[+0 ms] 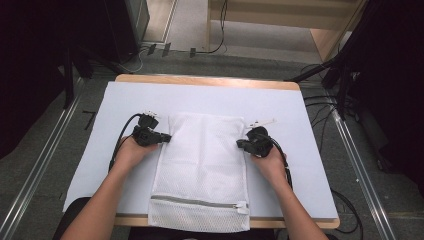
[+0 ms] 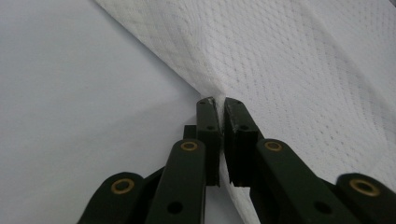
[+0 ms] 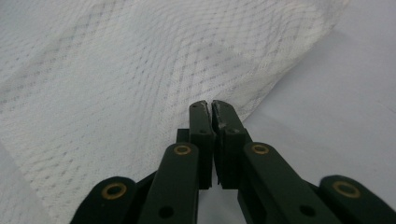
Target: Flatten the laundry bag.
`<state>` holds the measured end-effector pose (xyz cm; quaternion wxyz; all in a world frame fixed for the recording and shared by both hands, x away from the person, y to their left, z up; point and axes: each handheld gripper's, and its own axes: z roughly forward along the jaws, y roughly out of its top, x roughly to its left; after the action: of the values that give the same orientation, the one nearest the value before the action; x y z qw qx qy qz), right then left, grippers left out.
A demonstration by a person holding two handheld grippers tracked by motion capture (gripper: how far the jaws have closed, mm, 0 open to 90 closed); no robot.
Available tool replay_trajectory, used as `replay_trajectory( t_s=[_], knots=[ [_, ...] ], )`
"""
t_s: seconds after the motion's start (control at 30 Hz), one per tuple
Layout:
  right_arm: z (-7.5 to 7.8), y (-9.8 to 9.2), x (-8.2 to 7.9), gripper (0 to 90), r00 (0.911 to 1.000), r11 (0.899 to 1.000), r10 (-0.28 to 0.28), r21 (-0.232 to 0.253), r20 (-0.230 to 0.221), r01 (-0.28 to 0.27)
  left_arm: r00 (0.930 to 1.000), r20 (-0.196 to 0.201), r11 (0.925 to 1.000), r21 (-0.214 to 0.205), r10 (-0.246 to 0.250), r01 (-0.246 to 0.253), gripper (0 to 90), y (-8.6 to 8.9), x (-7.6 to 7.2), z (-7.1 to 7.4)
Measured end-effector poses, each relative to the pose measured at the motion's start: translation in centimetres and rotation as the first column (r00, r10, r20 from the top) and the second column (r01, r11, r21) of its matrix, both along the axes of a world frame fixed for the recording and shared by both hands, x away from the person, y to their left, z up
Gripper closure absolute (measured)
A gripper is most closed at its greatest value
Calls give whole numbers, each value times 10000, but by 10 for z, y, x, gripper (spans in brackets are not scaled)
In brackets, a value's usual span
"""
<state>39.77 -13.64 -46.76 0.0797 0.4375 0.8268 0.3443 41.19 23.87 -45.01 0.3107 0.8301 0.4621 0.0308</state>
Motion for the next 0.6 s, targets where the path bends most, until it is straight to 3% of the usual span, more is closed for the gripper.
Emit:
replay_trajectory(
  t_s=[0.17, 0.3, 0.53, 0.6],
  knots=[
    [4, 2, 6, 900, 10000, 10000, -60, 65, -1, 60, 9994, 330, 9997, -178, 145, -139, 889, 1, 5, 7],
    [8, 2, 20, 900, 9999, 9996, -134, 239, 110, 131, 9992, 322, 9990, -399, 225, -212, 889, 4, 11, 12],
    [17, 4, 46, 900, 9990, 9996, -277, 46, 345, 275, 9973, 467, 9978, -372, 575, -558, 888, 5, 37, 16],
    [19, 5, 55, 900, 9987, 9993, -356, 86, 364, 354, 9959, 394, 9949, -625, 818, -792, 888, 8, 46, 14]
  ],
)
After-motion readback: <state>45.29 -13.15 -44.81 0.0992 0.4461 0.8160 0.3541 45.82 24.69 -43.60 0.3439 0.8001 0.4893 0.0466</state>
